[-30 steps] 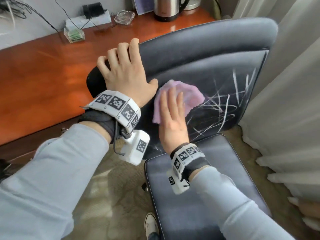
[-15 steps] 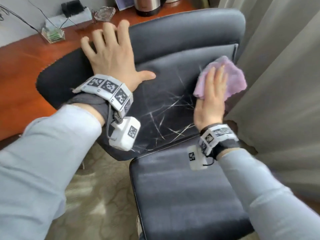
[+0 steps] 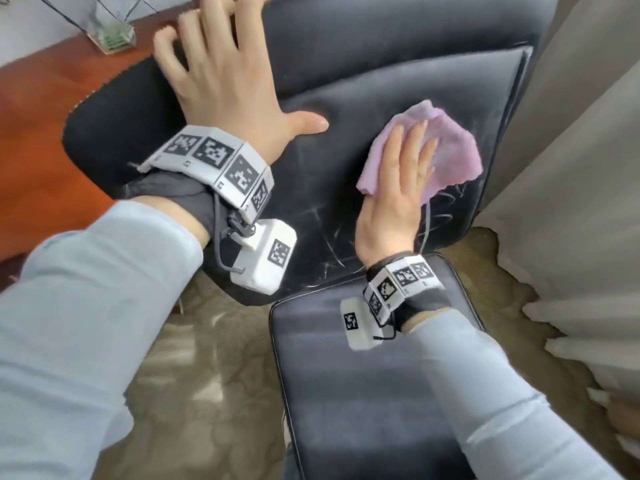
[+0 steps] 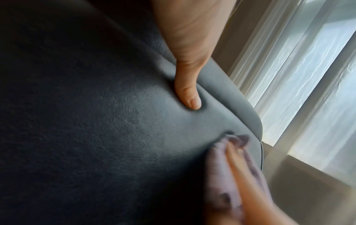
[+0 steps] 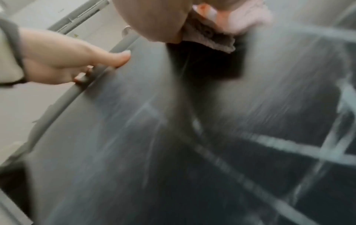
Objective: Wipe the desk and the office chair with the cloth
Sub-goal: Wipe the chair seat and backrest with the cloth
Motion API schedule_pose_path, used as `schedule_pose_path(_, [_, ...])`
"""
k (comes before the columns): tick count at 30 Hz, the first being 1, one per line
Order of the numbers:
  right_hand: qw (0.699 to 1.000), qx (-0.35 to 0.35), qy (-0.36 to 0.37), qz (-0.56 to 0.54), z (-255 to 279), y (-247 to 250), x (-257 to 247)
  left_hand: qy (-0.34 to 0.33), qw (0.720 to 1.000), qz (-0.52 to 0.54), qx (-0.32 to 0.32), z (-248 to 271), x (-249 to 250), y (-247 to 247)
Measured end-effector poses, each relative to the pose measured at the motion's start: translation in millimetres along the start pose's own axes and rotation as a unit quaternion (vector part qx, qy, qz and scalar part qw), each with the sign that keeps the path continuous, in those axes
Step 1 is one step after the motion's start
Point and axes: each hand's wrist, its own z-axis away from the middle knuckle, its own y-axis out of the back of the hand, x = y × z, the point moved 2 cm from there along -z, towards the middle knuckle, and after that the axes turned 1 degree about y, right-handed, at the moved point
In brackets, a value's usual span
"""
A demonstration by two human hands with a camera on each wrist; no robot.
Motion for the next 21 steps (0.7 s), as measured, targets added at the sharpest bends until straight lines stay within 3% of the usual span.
schedule_pose_path(2, [0.994, -0.076, 0.074, -0.033, 37.0, -26.3, -31.8, 0.002, 1.000, -0.006, 0.003, -0.5, -1.3, 0.3])
schedule_pose_path(4, [0.966, -0.176, 0.188, -0.011, 80.2, -44.9, -53.1, 0.000, 1.000, 0.000, 0.001, 0.7, -2.6, 2.3])
schedule_pose_path(6, [0.949, -0.203, 0.238, 0.045, 88.0, -46.0, -43.9, -0.006, 1.000, 0.004, 0.007, 1.8, -4.1, 3.8])
schedule_pose_path(8, [0.965, -0.172, 0.180, 0.078, 60.8, -29.4, -23.9, -0.013, 1.000, 0.010, 0.008, 1.5, -5.1, 3.1])
schedule_pose_path(11, [0.993, -0.071, 0.027, 0.094, 10.0, 2.8, -2.0, -0.014, 1.000, 0.014, 0.003, -2.3, -2.0, 0.4])
schedule_pose_path(13, [0.998, -0.009, 0.001, 0.063, 3.7, 2.6, -14.1, -0.011, 1.000, 0.016, 0.003, -5.0, -0.4, -0.8])
schedule_pose_path(15, [0.999, -0.031, 0.027, 0.017, 21.6, -15.6, -35.1, -0.013, 1.000, 0.018, 0.011, -5.3, -0.3, -0.8])
schedule_pose_path(19, [0.974, -0.136, 0.178, 0.023, 74.2, -42.0, -64.0, -0.015, 0.999, 0.030, 0.011, -3.5, 0.7, 2.6])
schedule_pose_path(21, [0.975, -0.130, 0.166, 0.070, 65.2, -30.8, -53.7, -0.020, 0.999, 0.033, 0.012, -2.3, 0.7, 3.3])
